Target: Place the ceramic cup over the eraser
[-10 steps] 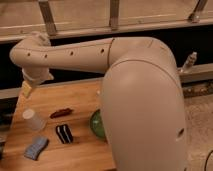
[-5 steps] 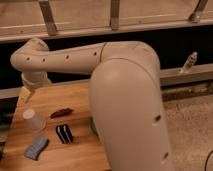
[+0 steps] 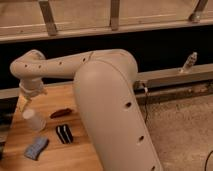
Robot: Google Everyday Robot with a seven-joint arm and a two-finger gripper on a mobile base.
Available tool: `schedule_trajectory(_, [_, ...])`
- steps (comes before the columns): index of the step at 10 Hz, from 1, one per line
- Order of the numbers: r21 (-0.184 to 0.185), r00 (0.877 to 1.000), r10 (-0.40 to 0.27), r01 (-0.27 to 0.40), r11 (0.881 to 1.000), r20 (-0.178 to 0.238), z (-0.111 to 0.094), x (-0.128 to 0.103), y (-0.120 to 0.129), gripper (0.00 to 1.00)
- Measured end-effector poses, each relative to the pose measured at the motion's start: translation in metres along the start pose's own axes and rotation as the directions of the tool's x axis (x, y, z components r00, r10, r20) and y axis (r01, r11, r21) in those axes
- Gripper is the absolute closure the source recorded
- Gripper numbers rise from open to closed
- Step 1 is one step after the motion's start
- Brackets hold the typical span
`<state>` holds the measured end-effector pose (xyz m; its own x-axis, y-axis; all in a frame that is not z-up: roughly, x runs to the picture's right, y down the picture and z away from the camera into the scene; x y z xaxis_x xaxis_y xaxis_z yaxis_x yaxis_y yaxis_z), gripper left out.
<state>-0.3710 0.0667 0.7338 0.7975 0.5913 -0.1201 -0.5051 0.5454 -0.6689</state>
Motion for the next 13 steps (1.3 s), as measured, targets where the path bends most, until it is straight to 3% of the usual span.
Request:
schedule_trajectory(4, [-0.052, 0.996, -0.044, 0.04, 0.998, -0.073, 0.029, -0.006, 0.031, 0.2])
schedule_trajectory(8, [-0.048, 0.996, -0.039, 0.035, 0.998, -0.076, 0.03, -0.005, 0.029, 0.2])
schedule_trajectory(13, [-0.076, 0.996, -0.019, 0.013, 0.997, -0.081, 0.045, 0.0, 0.027, 0.2])
